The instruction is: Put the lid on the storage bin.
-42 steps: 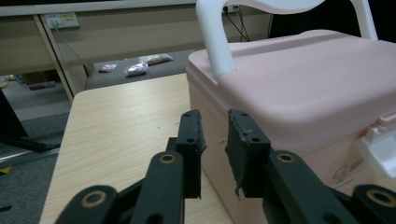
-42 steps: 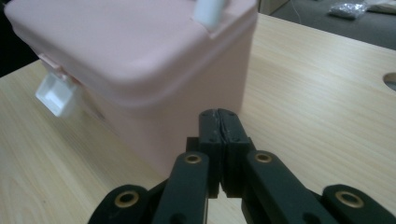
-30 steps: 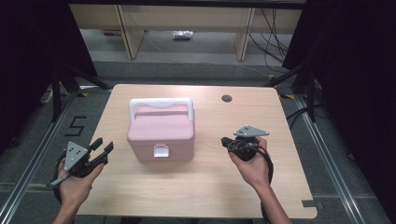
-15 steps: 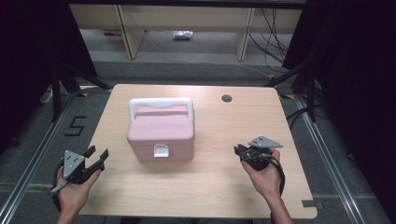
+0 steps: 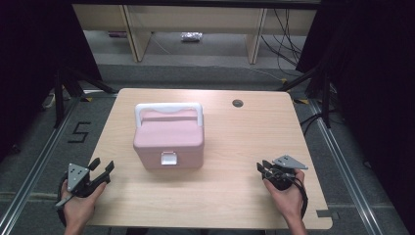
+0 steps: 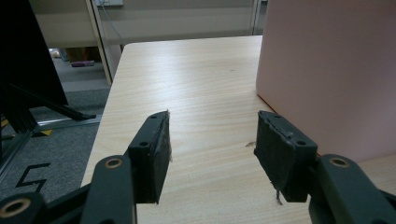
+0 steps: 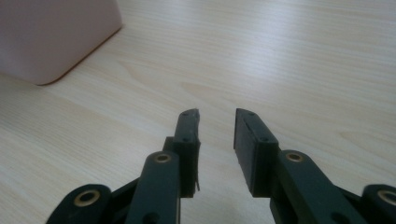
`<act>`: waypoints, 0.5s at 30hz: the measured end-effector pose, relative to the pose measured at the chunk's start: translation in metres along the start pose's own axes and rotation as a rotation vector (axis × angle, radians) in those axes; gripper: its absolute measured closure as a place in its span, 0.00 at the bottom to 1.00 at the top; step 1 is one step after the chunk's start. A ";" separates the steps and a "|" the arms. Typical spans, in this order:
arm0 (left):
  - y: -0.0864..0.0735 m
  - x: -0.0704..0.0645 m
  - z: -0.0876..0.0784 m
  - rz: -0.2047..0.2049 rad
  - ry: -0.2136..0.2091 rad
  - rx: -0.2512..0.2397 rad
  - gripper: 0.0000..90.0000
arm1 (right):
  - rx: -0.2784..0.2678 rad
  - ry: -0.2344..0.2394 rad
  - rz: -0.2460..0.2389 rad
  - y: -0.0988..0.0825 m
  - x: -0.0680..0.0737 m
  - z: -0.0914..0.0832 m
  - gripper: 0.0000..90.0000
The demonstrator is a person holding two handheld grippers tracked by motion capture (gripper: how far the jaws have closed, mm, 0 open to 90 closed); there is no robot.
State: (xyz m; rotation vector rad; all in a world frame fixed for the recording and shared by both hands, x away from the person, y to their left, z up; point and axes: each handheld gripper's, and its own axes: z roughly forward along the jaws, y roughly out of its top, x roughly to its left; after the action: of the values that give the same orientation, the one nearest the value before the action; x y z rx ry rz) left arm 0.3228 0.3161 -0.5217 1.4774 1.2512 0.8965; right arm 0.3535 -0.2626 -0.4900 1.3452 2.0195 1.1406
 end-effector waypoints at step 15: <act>-0.004 -0.006 -0.001 -0.004 0.002 -0.035 0.48 | -0.029 -0.027 0.021 -0.015 -0.004 0.002 0.72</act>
State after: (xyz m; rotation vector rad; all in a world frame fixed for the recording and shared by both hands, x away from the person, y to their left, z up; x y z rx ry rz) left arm 0.3194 0.3109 -0.5247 1.4464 1.2336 0.9137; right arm 0.3488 -0.2682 -0.5038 1.3639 1.9671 1.1505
